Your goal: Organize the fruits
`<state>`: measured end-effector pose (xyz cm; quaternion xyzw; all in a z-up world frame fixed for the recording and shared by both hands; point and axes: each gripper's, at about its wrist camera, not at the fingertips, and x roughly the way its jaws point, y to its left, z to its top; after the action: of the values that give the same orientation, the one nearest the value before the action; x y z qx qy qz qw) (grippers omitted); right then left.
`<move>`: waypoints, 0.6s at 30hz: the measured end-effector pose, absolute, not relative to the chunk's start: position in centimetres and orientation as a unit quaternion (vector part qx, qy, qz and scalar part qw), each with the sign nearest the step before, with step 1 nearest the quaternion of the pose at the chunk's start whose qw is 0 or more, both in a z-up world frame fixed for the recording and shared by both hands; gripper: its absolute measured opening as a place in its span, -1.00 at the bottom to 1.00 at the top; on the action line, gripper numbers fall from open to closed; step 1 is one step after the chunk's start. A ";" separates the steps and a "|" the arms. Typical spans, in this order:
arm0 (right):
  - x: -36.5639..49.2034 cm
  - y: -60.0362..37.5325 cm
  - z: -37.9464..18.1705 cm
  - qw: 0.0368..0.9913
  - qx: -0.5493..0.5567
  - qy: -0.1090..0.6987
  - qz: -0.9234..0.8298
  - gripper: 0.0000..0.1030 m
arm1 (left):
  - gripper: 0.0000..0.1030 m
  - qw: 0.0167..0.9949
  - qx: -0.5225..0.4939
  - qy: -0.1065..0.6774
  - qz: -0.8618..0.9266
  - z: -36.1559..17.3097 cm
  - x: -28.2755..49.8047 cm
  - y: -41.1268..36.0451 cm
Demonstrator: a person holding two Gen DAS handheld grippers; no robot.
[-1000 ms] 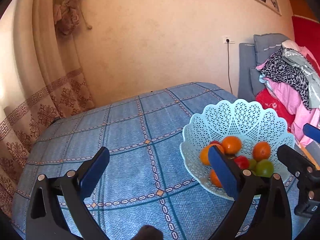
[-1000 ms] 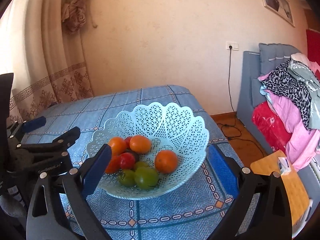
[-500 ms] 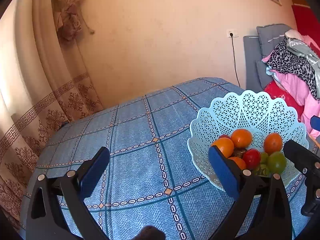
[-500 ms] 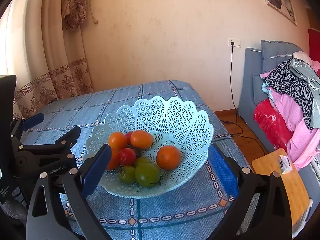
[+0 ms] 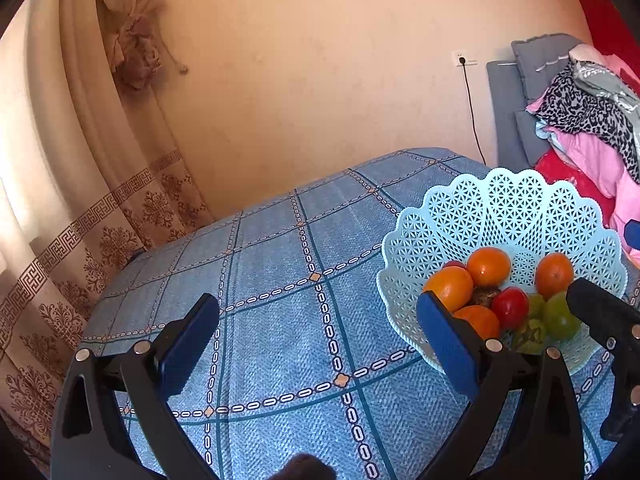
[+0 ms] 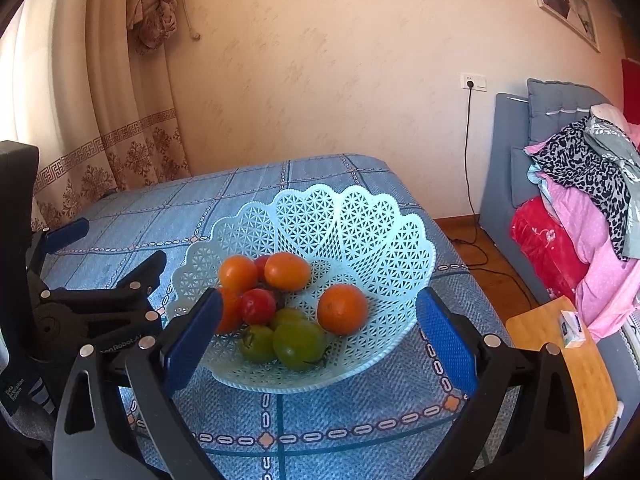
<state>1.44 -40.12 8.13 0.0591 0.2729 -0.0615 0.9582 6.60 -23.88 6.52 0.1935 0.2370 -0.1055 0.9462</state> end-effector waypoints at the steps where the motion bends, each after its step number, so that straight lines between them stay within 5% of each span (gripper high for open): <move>1: 1.4 -40.1 8.1 0.958 0.059 0.273 -0.062 0.91 | 0.90 0.946 0.193 0.237 -0.105 6.5 6.6 -23.9; 18: 1.8 -40.1 7.9 0.955 0.060 0.284 -0.058 0.91 | 0.91 0.944 0.202 0.236 -0.106 6.3 6.4 -24.1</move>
<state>1.76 -40.15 7.88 0.0596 0.2835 -0.0575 0.9554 6.37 -24.15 6.27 0.2023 0.2360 -0.1064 0.9445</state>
